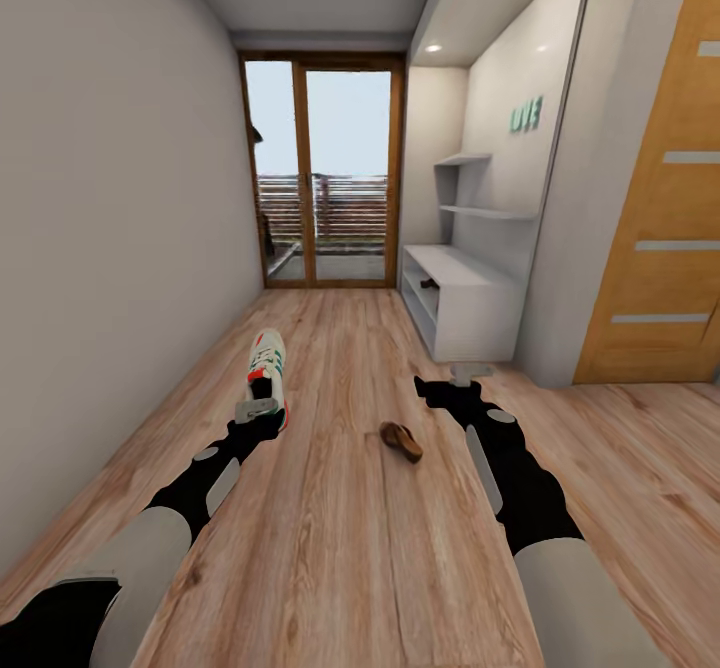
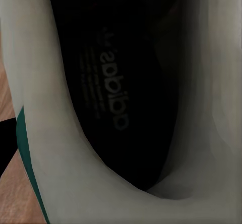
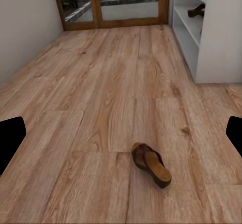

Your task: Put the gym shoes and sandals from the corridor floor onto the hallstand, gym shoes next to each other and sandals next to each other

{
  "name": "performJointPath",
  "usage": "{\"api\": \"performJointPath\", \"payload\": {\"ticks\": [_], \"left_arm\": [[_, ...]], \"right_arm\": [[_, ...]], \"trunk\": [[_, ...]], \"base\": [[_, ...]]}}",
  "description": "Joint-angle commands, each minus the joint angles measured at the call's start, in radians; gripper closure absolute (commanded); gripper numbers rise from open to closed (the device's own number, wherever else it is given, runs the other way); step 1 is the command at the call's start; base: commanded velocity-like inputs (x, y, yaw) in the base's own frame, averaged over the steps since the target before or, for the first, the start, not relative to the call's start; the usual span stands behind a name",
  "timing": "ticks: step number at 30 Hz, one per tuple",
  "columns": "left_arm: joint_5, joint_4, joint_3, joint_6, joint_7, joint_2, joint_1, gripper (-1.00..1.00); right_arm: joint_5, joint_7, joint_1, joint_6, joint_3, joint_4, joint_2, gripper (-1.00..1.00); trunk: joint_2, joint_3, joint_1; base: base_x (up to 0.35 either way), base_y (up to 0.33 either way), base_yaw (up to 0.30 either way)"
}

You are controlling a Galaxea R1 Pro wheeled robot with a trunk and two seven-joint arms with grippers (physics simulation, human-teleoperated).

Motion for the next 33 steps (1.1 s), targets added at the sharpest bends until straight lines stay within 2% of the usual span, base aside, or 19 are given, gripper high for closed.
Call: {"api": "performJointPath", "payload": {"ticks": [1,14,33], "left_arm": [[0.009,0.001,0.003,-0.001,-0.007,0.0,-0.001,1.0],[0.009,0.001,0.003,-0.001,-0.007,0.0,-0.001,1.0],[0.009,0.001,0.003,-0.001,-0.008,0.0,-0.001,1.0]], "right_arm": [[-0.001,0.003,0.0,0.005,-0.001,-0.001,0.0,-1.0],[-0.001,0.003,0.0,0.005,-0.001,-0.002,0.0,-1.0],[-0.001,0.003,0.0,0.005,-0.001,-0.002,0.0,-1.0]], "trunk": [[0.0,-0.001,0.0],[0.0,-0.001,0.0],[0.0,-0.001,0.0]], "base": [[0.349,0.0,0.0],[0.349,-0.007,0.0],[0.349,-0.075,0.0]]}}
